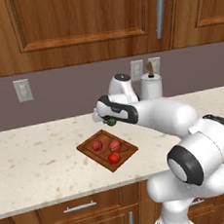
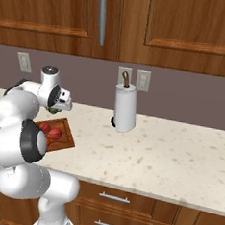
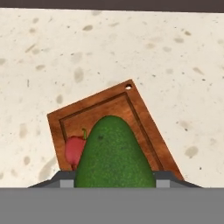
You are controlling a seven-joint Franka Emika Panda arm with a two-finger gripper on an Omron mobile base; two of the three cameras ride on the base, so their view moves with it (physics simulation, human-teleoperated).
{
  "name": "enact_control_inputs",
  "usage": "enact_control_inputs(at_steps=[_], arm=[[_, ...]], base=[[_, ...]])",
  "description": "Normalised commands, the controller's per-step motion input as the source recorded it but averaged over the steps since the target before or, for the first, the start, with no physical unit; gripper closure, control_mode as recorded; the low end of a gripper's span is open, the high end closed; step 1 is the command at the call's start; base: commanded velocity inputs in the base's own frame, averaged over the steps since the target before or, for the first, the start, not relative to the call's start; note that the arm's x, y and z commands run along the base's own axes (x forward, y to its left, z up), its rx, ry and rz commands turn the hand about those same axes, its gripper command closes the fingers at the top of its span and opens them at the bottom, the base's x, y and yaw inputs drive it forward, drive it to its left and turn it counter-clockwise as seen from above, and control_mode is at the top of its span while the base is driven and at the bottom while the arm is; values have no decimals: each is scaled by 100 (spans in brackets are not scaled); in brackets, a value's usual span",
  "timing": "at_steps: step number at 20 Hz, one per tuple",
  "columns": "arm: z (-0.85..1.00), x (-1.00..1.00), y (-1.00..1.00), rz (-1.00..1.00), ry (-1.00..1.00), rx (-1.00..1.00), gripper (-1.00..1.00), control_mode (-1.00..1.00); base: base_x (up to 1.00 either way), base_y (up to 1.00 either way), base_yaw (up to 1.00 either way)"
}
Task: Place the avocado, onion, tomato, and bell pepper on the cutting board.
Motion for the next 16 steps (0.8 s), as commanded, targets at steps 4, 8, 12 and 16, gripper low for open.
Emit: enact_control_inputs(at_steps=[4, 8, 12, 16], arm=[[-26, 17, 17, -6, 0, 0, 100, -100], [-28, 10, 6, -8, 0, 0, 100, -100], [-29, 0, 0, -12, 0, 0, 100, -100], [-27, 4, 0, -11, 0, 0, 100, -100]], base=[[0, 0, 0], [0, 0, 0], [0, 0, 0], [0, 0, 0]])
